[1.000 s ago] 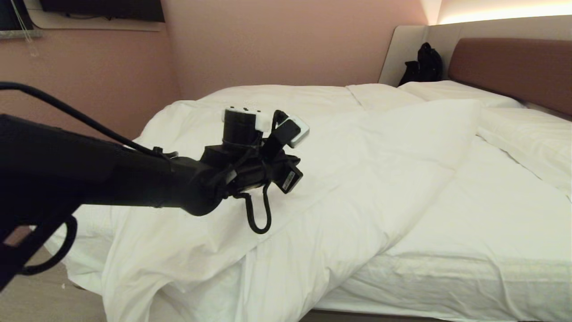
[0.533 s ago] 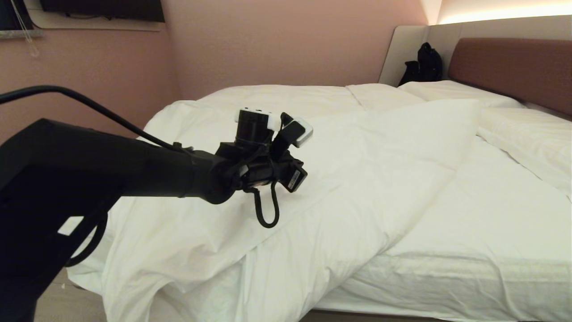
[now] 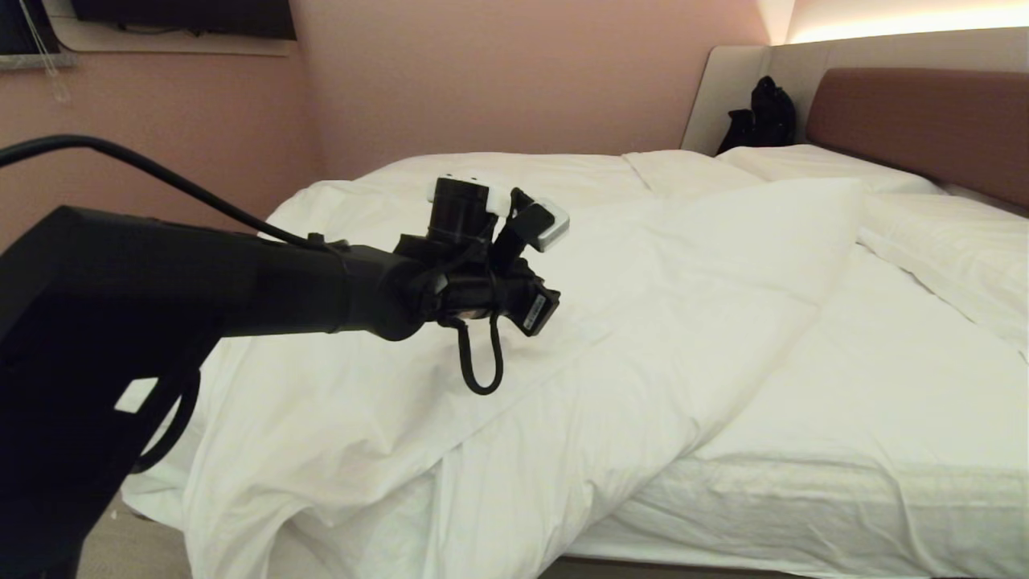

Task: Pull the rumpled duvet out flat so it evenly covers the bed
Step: Flatten the corners of the folded blanket

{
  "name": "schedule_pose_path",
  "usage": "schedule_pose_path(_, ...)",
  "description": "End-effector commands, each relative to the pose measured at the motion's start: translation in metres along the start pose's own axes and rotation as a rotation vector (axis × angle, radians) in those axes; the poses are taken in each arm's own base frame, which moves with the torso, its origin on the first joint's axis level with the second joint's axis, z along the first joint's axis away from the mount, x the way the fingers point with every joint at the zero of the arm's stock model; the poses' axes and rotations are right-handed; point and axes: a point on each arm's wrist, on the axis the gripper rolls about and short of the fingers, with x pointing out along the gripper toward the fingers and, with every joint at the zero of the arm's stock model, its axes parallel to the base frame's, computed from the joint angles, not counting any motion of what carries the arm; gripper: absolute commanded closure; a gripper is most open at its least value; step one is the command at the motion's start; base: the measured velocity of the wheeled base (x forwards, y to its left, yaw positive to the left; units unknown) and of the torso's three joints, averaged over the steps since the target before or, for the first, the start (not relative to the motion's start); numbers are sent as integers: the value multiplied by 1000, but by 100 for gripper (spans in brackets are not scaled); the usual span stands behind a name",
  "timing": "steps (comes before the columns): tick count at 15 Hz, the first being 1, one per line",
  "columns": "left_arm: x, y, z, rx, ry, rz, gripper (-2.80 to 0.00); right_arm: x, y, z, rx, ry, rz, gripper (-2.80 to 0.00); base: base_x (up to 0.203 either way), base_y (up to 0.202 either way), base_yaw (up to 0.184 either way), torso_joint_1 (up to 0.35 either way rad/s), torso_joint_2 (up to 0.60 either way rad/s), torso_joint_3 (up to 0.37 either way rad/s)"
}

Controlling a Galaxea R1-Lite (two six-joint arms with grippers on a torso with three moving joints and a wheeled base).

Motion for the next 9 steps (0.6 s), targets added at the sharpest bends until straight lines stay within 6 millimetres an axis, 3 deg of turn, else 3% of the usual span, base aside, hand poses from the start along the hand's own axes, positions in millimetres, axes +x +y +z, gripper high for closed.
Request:
schedule_pose_path(1,0,1,3,3,-10,-15,-280,0,0,0,0,1,1,0,0,0,0,0,0,0)
schedule_pose_path(5,1,2,-4,-11,38,-87,-280,0,0,0,0,1,1,0,0,0,0,0,0,0)
schedule_pose_path(9,20,14,-24,35,105,-90,-280,0,0,0,0,1,1,0,0,0,0,0,0,0)
